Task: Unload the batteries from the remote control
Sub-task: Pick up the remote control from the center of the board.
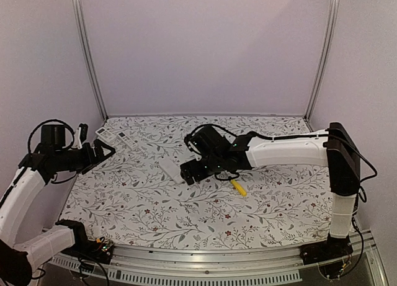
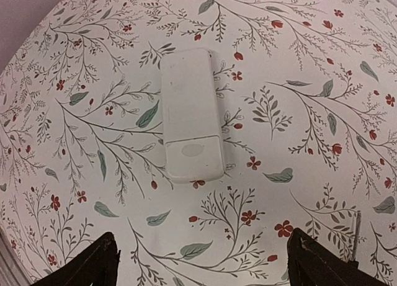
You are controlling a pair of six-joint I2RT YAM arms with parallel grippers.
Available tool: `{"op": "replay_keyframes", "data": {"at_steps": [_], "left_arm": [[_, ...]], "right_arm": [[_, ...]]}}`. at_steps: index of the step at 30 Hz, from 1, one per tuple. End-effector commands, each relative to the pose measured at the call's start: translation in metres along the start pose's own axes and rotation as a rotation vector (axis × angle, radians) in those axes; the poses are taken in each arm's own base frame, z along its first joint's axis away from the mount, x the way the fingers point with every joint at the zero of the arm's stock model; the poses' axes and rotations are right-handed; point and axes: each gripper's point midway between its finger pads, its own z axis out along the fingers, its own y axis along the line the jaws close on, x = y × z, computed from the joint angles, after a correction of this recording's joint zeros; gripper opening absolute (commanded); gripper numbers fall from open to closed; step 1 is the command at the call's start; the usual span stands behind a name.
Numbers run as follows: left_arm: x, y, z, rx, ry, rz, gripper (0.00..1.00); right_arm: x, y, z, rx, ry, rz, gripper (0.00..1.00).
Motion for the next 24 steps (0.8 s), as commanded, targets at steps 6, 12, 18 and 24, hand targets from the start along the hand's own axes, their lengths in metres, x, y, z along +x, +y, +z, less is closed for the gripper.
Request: {"op": "replay_keyframes", "data": {"at_steps": [6, 12, 18, 24], "left_arm": [[0.004, -0.002, 0.003, 0.009, 0.031, 0.016, 1.0], [0.0, -0.001, -0.004, -0.011, -0.011, 0.012, 1.0], [-0.001, -0.005, -0.008, 0.004, -0.03, 0.025, 1.0], [0.0, -0.005, -0.008, 0.005, -0.028, 0.024, 1.0]], "right_arm": [[-0.001, 0.006, 0.058, 0.032, 0.055, -0.074, 0.91], [0.0, 0.007, 0.085, 0.056, 0.063, -0.1, 0.88], [0.008, 0.005, 0.108, 0.096, 0.074, -0.13, 0.87], [0.011, 0.008, 0.119, 0.118, 0.074, -0.176, 0.86]]}}
